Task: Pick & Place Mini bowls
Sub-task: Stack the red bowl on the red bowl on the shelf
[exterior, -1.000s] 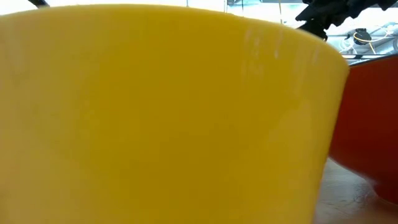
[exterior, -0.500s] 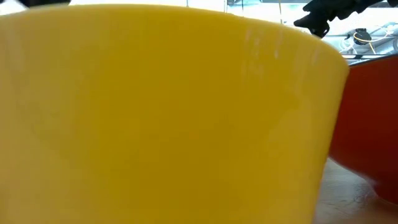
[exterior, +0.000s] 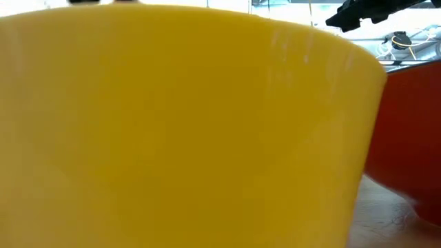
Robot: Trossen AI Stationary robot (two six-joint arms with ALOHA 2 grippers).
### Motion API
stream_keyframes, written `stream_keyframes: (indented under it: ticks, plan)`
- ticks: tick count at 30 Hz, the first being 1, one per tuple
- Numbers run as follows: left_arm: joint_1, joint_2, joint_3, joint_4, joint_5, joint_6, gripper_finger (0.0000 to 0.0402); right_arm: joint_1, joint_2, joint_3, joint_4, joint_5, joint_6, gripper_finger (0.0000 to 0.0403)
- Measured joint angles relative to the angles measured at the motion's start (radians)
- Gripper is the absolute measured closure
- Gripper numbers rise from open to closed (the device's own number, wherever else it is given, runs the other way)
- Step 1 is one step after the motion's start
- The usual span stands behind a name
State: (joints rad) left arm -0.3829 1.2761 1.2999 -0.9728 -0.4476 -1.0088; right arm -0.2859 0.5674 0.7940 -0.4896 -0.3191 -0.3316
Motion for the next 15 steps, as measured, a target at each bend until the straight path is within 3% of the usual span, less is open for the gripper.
stream_keyframes:
  ticks: [9, 15]
  plan:
    - [0.243, -0.049, 0.000, 0.331, -0.054, 0.671, 0.0393, 0.000, 0.000, 0.000, 0.008, 0.001, 0.003, 0.0220]
    - [0.389, -0.030, 0.000, 0.311, -0.040, 0.844, 0.0396, 0.000, 0.000, 0.000, 0.008, 0.001, 0.005, 0.0220]
